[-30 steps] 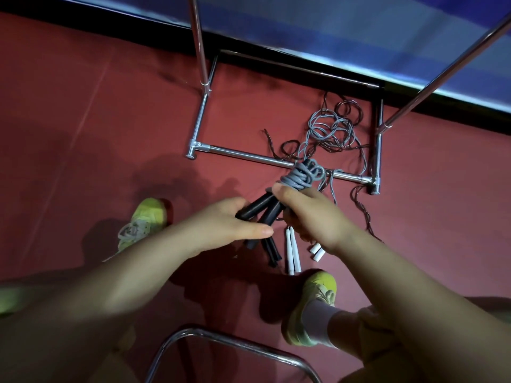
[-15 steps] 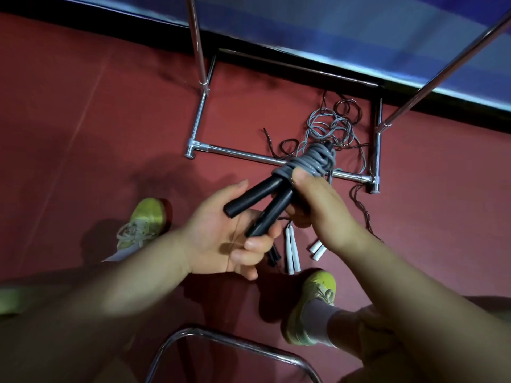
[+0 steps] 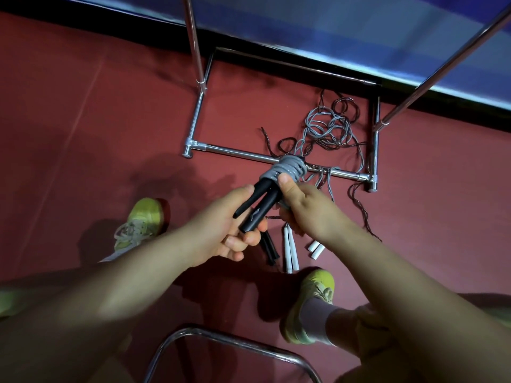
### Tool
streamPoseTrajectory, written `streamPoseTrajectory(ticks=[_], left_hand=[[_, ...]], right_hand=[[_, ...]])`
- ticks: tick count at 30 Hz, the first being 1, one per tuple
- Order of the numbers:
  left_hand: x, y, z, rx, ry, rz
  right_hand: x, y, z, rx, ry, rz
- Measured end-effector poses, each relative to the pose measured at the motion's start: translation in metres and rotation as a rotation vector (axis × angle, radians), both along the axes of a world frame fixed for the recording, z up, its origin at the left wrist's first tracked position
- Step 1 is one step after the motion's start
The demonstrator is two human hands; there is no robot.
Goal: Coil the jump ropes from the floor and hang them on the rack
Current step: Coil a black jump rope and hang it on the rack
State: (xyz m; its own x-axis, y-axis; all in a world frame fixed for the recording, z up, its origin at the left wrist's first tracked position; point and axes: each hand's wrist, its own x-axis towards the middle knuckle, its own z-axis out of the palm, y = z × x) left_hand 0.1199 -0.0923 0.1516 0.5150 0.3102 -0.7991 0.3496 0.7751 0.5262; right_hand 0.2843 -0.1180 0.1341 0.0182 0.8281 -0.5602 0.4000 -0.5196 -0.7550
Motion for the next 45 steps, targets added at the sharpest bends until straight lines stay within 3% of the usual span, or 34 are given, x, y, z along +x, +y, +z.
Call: streamPoseTrajectory(ticks=[8, 21, 30, 34, 38, 40, 43, 45], left_hand=[[0.002, -0.002, -0.004, 0.186, 0.125, 0.048], [-0.006, 0.006, -0.019, 0.480, 0.259, 0.101], [-0.009, 0.005, -0.006, 0.838, 0.504, -0.182], [-0.011, 0.005, -0.003, 0.875, 0.502, -0.197], [-0.012, 0.011, -0.005, 0.843, 0.455, -0.233], [-0.013, 0.013, -0.006, 0.761, 0.383, -0.153], [-0.011, 0.018, 0.002, 0.374, 0.194, 0.117], [-0.014, 0.023, 0.006, 0.076, 0.098, 0.089]], right_hand=[[0.005, -0.001, 0.001, -0.032, -0.193, 0.040], [-0.001, 0.002, 0.004, -0.231, 0.293, -0.191], [-0.003, 0.000, 0.003, -0.144, 0.290, -0.166], [-0.003, 0.001, 0.006, -0.091, 0.335, -0.204], [0.000, 0.002, 0.004, -0.028, 0.321, -0.213], [0.000, 0.002, 0.004, 0.029, 0.333, -0.212], [0.001, 0.002, 0.004, 0.073, 0.448, -0.269], [0.001, 0.001, 0.005, 0.107, 0.509, -0.248]])
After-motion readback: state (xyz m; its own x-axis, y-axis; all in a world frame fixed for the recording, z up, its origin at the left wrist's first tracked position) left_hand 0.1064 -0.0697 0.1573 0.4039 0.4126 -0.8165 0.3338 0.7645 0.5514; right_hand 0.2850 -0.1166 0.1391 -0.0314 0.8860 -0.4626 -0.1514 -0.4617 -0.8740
